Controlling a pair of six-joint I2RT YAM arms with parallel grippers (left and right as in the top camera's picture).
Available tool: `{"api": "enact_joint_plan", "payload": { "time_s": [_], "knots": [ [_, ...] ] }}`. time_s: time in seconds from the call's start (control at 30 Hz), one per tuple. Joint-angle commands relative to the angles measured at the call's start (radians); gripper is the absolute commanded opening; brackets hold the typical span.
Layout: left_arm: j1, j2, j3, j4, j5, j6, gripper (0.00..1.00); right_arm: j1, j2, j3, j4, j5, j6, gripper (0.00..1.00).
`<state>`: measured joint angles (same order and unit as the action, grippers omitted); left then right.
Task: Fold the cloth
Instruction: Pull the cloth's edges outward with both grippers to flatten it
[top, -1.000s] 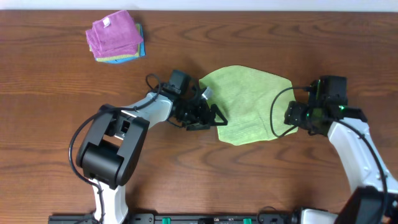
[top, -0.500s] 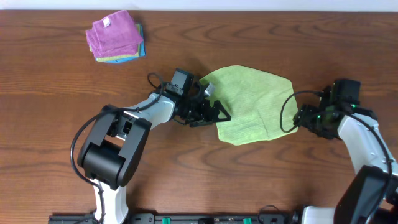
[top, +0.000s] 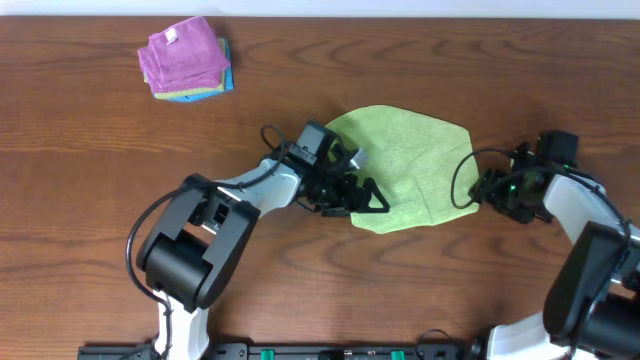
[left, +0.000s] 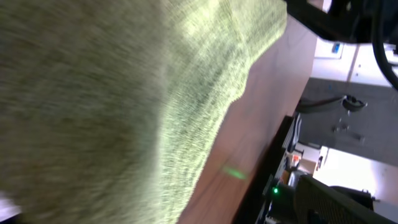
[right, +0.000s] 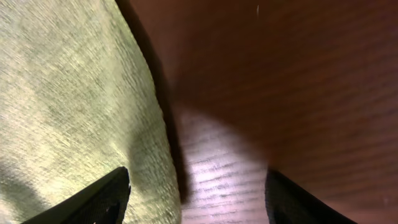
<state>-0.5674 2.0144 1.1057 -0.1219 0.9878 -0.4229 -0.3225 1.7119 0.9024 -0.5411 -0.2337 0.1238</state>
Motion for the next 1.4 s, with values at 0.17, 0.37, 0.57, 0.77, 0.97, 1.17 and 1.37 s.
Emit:
{"api": "enact_joint_plan", "payload": {
  "time_s": [0.17, 0.37, 0.57, 0.77, 0.97, 1.17, 1.37],
  "knots": [
    [-0.017, 0.016, -0.003, 0.003, 0.011, -0.016, 0.95, -0.063, 0.079, -0.005, 0.051, -0.146, -0.029, 0.7],
    [-0.016, 0.016, -0.003, 0.031, 0.011, -0.065, 0.95, -0.064, 0.141, -0.005, 0.054, -0.281, -0.028, 0.7],
    [-0.016, 0.016, -0.003, 0.056, 0.011, -0.065, 0.95, -0.063, 0.147, -0.005, 0.051, -0.364, -0.028, 0.71],
    [-0.016, 0.016, -0.003, 0.087, 0.024, -0.09, 0.96, -0.062, 0.147, -0.005, 0.04, -0.441, -0.027, 0.71],
    [-0.016, 0.016, -0.003, 0.105, 0.027, -0.109, 0.86, -0.062, 0.147, -0.005, 0.032, -0.525, -0.023, 0.71],
    [-0.016, 0.016, -0.003, 0.105, 0.038, -0.109, 0.54, -0.062, 0.147, -0.005, 0.029, -0.538, -0.016, 0.7],
    [-0.016, 0.016, -0.003, 0.104, 0.06, -0.109, 0.38, -0.062, 0.147, -0.005, 0.033, -0.537, -0.016, 0.7]
  ]
}}
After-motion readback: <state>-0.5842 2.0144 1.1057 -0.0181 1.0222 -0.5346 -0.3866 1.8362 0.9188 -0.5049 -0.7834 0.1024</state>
